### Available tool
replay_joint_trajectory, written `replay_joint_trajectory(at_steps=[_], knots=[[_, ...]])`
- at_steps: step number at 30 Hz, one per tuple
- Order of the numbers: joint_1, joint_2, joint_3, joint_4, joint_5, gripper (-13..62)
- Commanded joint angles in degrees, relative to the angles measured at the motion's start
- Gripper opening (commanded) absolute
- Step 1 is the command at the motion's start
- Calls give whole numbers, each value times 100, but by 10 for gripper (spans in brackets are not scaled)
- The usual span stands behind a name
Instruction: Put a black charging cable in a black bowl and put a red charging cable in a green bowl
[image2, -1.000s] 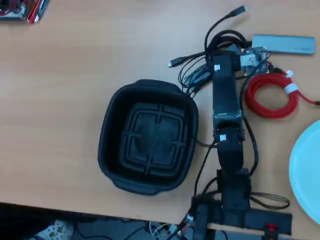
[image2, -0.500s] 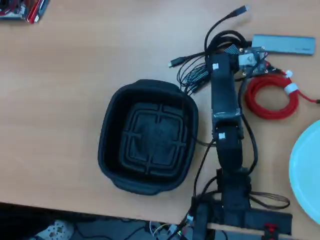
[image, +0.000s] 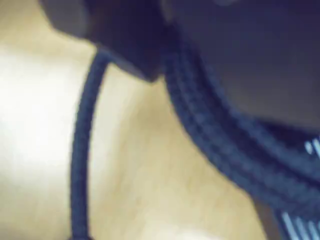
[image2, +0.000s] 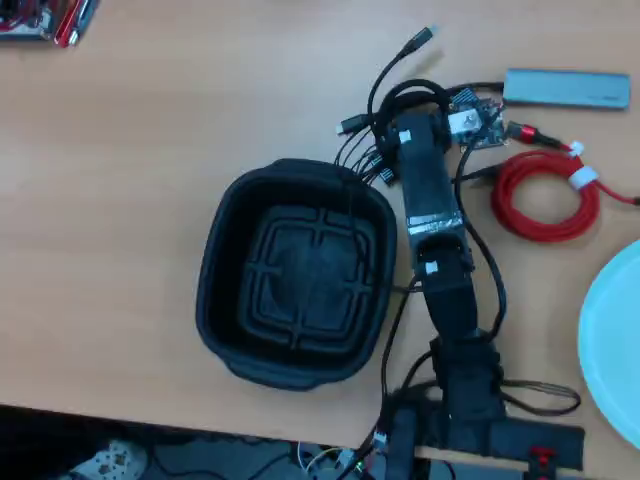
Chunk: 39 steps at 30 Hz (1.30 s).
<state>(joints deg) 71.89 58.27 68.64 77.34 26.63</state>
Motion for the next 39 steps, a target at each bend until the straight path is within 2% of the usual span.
replay_joint_trajectory(at_steps=[1, 6, 8, 10, 13, 14, 16, 24, 29, 39], knots=[[0, -167, -18, 114, 18, 239], [18, -272, -26, 53, 18, 221], [44, -360, -44, 53, 18, 185], [44, -404, -53, 53, 26, 107], [44, -413, -62, 53, 35, -66], [44, -404, -62, 44, 35, -98], [44, -404, -88, 44, 35, -58], [-132, -264, -211, 35, -44, -62], [-185, 879, -527, -88, -299, -62], [-193, 1890, -782, -923, -352, -62]])
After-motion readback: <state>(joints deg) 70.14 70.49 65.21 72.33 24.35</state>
